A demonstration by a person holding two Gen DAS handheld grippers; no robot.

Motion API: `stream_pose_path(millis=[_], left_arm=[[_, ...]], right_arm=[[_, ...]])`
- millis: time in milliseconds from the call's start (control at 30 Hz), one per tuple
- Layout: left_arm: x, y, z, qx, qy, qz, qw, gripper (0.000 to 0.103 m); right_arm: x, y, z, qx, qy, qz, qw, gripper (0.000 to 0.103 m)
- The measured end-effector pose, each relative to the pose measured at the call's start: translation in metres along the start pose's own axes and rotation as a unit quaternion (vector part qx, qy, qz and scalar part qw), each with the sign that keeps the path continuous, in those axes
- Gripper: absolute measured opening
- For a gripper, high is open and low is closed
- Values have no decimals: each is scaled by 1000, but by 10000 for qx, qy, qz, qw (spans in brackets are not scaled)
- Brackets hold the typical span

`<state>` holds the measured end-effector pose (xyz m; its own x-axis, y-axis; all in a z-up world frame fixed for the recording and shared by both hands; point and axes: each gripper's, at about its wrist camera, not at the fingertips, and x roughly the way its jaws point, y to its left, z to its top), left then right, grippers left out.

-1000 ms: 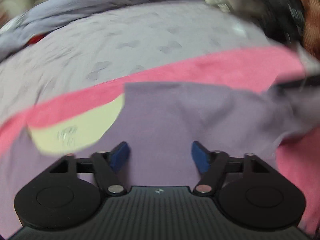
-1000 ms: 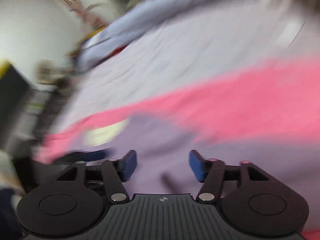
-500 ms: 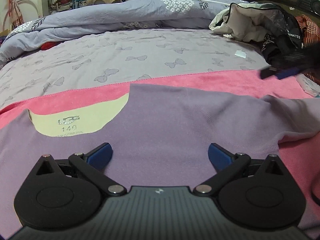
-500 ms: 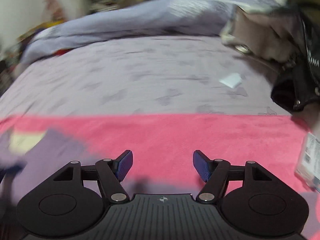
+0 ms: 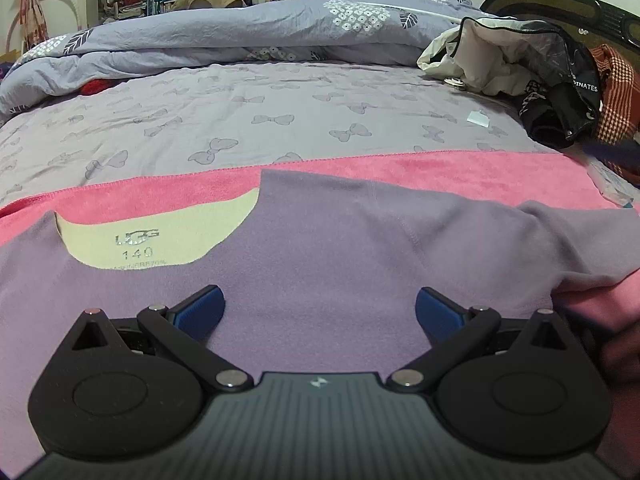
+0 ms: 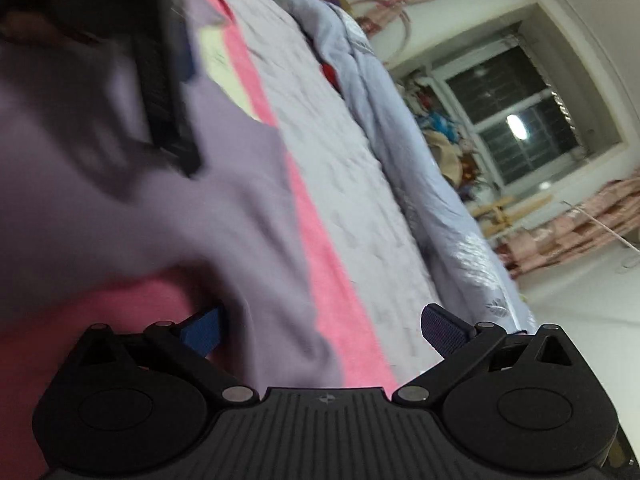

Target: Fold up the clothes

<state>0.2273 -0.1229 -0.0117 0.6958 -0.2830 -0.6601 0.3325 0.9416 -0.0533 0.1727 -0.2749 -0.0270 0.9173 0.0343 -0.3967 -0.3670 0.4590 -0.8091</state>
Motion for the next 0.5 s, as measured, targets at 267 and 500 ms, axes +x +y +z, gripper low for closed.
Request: stream_pose_path(millis=[267,500], left_arm=[[0,1,0,-7,7,-21,10000,103],[0,-13,24,181,350,-273,9989,103]], right_arm=[[31,-17,-22,-113,763,-561,9954,103],[32,-48,-83,-430,1712,-633,9823,103]])
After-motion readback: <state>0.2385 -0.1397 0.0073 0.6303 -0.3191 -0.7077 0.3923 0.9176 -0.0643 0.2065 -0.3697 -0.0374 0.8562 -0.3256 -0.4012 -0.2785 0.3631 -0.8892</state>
